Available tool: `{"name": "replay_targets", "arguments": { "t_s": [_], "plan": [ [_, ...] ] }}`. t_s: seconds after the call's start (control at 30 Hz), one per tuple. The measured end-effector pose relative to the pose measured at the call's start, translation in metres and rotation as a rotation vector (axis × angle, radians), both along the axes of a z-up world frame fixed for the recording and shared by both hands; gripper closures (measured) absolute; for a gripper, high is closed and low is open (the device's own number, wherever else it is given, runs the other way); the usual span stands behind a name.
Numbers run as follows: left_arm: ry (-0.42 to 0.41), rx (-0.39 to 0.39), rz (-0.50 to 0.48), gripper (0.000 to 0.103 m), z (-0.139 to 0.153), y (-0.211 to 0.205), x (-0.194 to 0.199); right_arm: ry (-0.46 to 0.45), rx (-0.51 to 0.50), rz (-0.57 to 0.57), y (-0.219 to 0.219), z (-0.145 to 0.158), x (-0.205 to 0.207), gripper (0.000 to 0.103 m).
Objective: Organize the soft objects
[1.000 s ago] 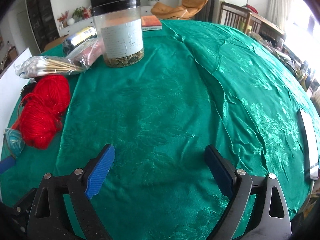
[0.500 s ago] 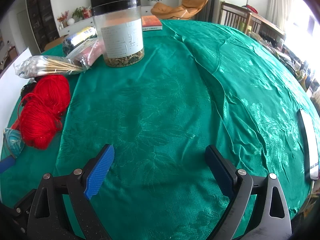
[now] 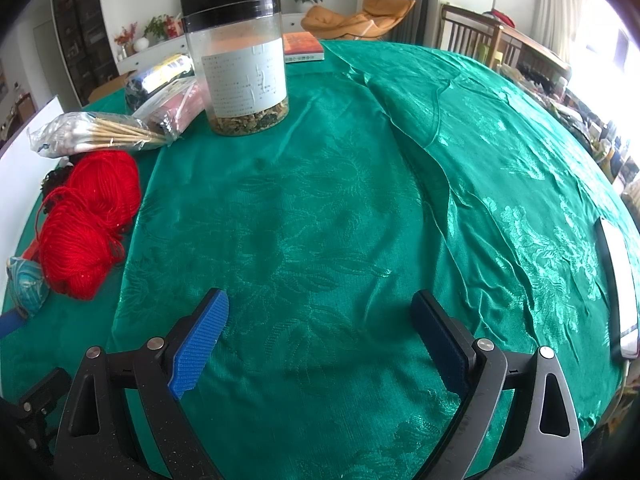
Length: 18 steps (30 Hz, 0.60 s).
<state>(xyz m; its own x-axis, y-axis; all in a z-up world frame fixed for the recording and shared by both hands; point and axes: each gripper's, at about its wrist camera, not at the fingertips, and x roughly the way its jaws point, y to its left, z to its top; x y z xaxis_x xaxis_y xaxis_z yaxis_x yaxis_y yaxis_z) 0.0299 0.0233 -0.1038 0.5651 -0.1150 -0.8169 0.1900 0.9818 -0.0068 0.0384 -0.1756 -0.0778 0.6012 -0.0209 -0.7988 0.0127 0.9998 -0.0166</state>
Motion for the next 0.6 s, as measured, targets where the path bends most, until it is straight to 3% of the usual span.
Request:
{"name": "replay_targets", "arguments": {
  "t_s": [0.6],
  "plan": [
    [-0.011, 0.000, 0.008, 0.000, 0.0012, 0.0003, -0.0008, -0.002, 0.000, -0.002, -0.0003, -0.0007, 0.0019, 0.008]
  ]
}}
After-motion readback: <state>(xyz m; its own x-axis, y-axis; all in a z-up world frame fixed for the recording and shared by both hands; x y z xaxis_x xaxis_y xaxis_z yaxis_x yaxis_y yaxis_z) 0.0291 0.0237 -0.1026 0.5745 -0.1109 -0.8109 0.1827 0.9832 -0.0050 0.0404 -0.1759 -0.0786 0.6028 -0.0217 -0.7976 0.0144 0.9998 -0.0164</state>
